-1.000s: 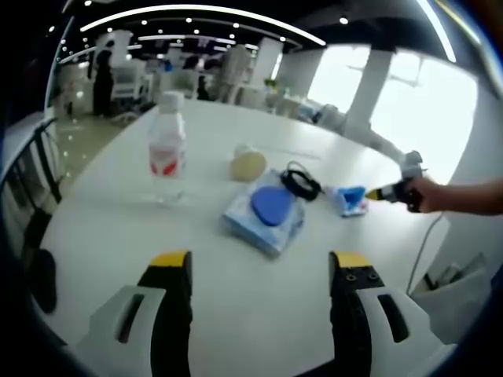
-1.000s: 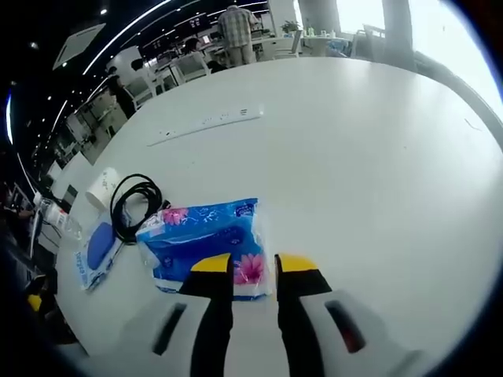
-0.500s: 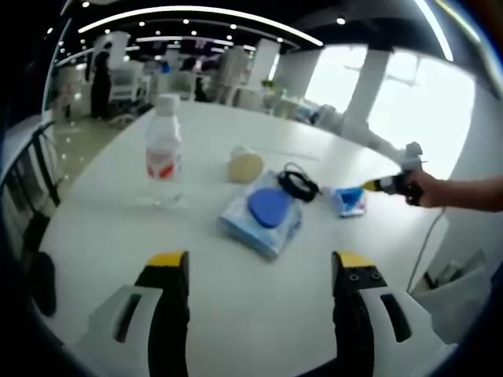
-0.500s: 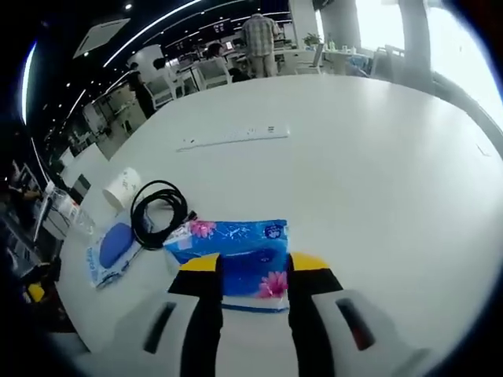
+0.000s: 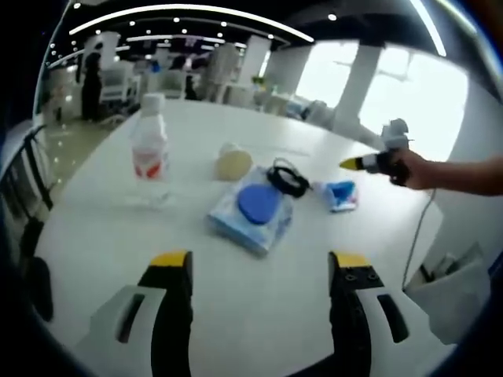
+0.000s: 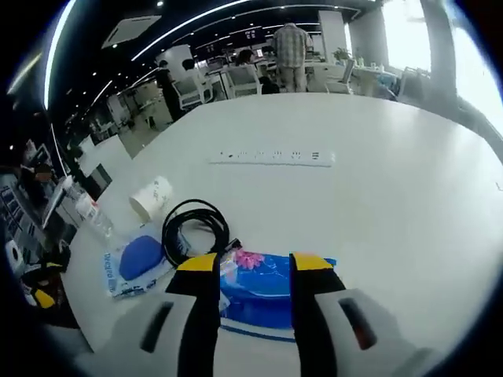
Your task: Arrange the tabletop items into an orderly group along one side of the table until the central work area is clear of visible clutter.
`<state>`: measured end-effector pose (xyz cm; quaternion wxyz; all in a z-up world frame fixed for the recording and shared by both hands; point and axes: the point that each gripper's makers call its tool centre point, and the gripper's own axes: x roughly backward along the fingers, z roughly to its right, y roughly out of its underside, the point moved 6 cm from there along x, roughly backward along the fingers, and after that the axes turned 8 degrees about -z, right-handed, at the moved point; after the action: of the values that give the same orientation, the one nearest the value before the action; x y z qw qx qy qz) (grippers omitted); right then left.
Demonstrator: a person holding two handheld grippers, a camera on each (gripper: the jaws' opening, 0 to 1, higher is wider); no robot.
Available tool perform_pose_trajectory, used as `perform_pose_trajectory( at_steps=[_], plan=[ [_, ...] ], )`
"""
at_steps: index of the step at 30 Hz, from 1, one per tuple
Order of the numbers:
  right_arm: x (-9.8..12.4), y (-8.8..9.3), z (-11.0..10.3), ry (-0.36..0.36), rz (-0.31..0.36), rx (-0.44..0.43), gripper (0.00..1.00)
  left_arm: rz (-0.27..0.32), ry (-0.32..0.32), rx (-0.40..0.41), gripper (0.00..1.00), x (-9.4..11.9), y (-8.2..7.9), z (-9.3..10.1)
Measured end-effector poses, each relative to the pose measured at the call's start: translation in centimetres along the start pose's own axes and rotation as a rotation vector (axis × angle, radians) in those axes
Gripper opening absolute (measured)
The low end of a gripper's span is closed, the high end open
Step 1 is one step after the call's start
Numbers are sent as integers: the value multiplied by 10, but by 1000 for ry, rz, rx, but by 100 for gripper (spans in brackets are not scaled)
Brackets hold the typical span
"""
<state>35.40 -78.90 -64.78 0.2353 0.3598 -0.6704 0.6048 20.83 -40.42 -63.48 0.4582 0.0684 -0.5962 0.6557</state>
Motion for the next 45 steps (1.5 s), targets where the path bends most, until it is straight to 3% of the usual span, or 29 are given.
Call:
perform_pose_trajectory(
  at_steps=[9, 16, 17, 19, 22, 28, 30, 34, 38, 45],
  plan=[
    [-11, -22, -19, -30, 8, 49, 34, 11, 7, 18, 67, 0, -1, -1],
    [-13, -23, -20, -46, 10, 56, 34, 14, 10, 28, 67, 0, -2, -2],
    [5, -17, -42, -43, 14, 62, 34, 13, 11, 29, 67, 0, -2, -2],
    [20, -12, -61, -44, 11, 69, 34, 13, 9, 29, 67, 0, -2, -2],
    [12, -18, -60, -54, 7, 69, 34, 16, 11, 33, 67, 0, -2, -2],
    [29, -17, -84, -65, 4, 91, 34, 17, 11, 32, 67, 0, -2, -2],
    [14, -26, -77, -71, -2, 93, 34, 16, 11, 32, 67, 1, -2, -2],
    [16, -30, -92, -85, -12, 109, 34, 17, 10, 38, 67, 1, -2, -3],
    [-7, -45, -90, -100, -35, 153, 34, 16, 13, 42, 67, 0, -2, -3],
    [-29, -45, -102, -99, -93, 199, 34, 18, 13, 41, 67, 1, -2, -2]
  ],
)
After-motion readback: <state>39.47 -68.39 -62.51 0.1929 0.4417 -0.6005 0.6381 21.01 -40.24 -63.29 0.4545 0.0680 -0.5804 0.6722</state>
